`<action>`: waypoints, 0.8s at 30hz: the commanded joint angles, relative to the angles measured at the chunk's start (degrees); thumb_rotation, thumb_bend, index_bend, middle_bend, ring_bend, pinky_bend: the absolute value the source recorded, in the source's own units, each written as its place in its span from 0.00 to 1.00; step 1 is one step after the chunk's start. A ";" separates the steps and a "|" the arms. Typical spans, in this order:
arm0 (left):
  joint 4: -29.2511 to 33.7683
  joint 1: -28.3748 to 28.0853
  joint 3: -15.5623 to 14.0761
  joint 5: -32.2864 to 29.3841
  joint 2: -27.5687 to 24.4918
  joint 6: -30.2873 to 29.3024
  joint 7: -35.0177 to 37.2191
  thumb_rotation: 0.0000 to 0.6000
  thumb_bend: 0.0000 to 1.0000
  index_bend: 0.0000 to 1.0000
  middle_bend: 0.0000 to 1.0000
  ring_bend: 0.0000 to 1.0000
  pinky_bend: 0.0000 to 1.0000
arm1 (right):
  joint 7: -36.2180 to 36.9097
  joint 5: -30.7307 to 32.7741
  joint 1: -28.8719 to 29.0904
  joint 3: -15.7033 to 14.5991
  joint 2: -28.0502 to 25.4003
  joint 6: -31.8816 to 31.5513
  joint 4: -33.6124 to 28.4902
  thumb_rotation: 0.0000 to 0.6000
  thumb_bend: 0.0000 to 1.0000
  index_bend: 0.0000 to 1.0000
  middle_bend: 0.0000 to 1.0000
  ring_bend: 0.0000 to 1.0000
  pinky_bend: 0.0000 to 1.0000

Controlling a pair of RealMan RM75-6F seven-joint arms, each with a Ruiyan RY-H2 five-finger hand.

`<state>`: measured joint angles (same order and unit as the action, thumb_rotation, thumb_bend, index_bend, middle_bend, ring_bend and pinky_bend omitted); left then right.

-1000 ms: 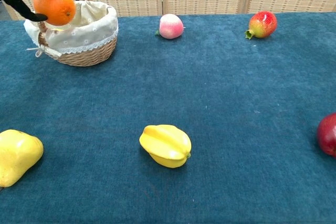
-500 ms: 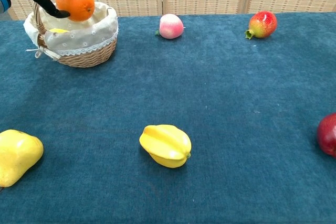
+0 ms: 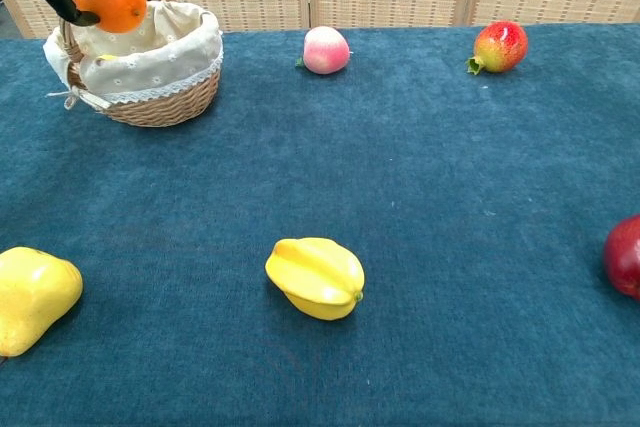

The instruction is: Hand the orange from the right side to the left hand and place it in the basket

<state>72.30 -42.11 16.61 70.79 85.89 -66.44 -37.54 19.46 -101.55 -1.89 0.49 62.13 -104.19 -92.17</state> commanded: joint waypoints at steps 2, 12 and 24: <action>0.83 0.25 -0.86 -1.43 -1.76 1.03 -3.06 1.00 0.23 0.20 0.16 0.11 0.25 | 0.16 -0.32 -0.03 -0.11 -0.03 -0.11 -0.10 1.00 0.00 0.24 0.15 0.19 0.12; 5.22 0.30 -0.74 -7.52 -3.29 2.15 -6.82 1.00 0.20 0.02 0.00 0.00 0.20 | -0.44 -0.80 -0.02 -0.21 0.07 -0.07 -0.29 1.00 0.00 0.24 0.15 0.19 0.12; 18.78 4.20 -0.12 -5.16 -7.35 -2.62 6.40 1.00 0.20 0.02 0.00 0.00 0.20 | -1.04 -1.61 0.44 -0.65 0.42 0.94 -0.50 1.00 0.00 0.25 0.15 0.19 0.12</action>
<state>87.41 -39.40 16.45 64.52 80.28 -67.65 -34.40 18.47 -103.12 -1.49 -0.12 62.52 -103.28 -92.65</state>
